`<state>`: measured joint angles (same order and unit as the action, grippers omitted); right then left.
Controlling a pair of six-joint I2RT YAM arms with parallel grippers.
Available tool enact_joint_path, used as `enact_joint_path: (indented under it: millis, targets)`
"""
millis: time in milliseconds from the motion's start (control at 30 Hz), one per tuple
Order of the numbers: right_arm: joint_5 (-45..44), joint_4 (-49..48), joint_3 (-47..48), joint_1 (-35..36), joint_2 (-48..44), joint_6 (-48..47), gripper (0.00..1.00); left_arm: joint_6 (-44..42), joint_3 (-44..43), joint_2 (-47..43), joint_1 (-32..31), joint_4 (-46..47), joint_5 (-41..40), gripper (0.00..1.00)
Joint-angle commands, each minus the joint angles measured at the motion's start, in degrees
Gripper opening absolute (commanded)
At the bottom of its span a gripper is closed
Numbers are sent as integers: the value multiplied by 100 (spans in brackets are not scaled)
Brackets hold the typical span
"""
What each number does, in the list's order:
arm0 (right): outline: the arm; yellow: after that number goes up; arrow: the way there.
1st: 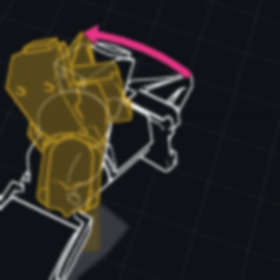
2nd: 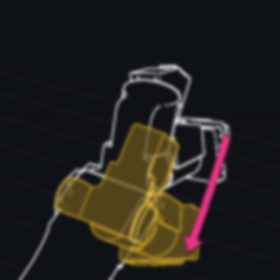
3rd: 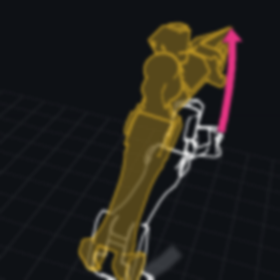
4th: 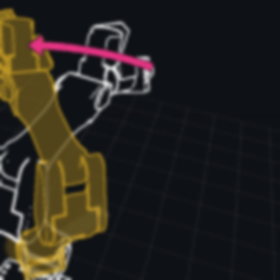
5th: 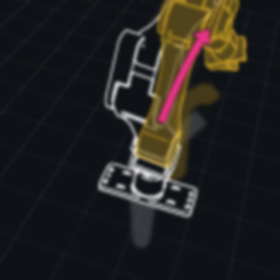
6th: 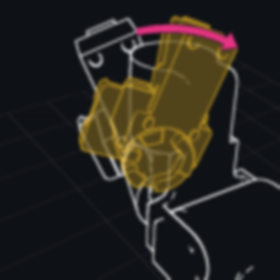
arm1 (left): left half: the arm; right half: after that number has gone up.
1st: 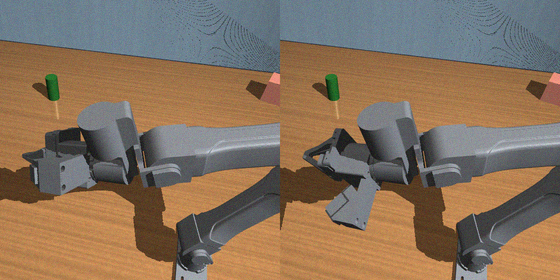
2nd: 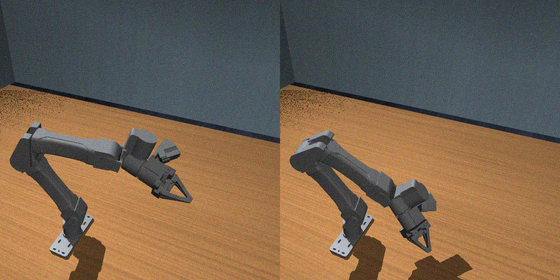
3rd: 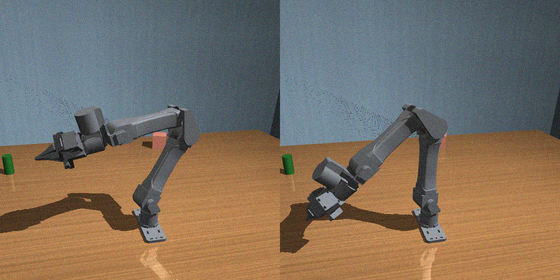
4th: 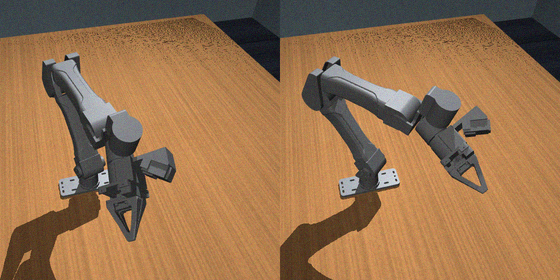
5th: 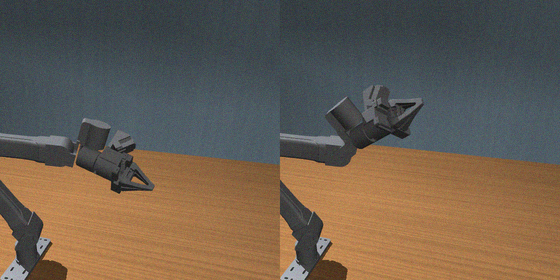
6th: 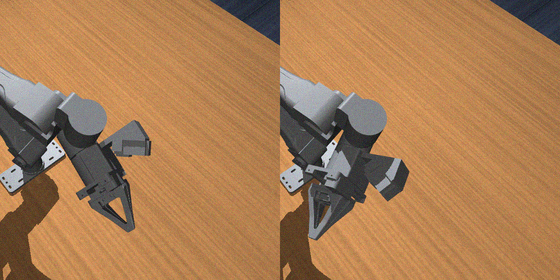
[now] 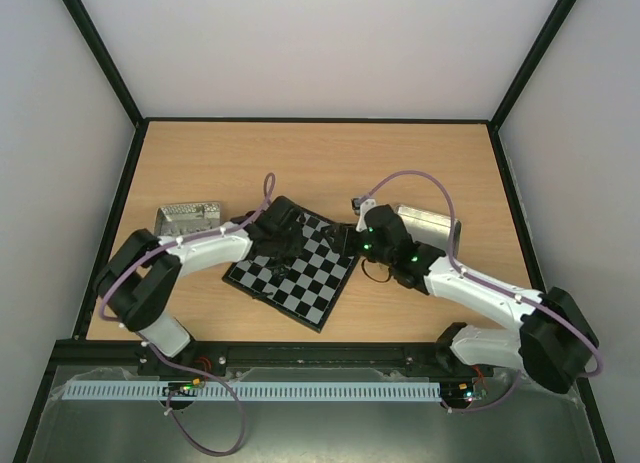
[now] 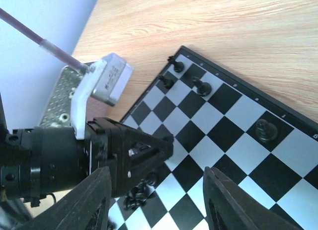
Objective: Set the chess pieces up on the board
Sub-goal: Pick up the chess piece from the chessboard, then place the chess piece on the chessboard.
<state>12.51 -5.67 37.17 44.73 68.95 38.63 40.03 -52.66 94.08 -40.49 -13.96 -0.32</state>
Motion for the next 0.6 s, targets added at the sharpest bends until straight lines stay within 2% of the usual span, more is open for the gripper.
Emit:
enact_joint_path:
  millis: [0,167,233,367,567]
  targets:
    - [1068,404,85,-349,-295,-397,51,-777,428,-567,-146,738,380,8]
    - [2004,517,-68,-759,-291,-558,53,-1398,996,-1120,-279,1783,1090,7]
    - [2253,460,-168,-819,-371,-486,57,-1637,1097,-1310,-319,2067,1403,7]
    - [2824,67,-381,-853,-630,-135,61,-2140,1140,-1699,-409,2333,2115,7]
    - [3277,36,-283,-852,-814,230,59,-2711,1213,-2127,-431,2616,3268,7]
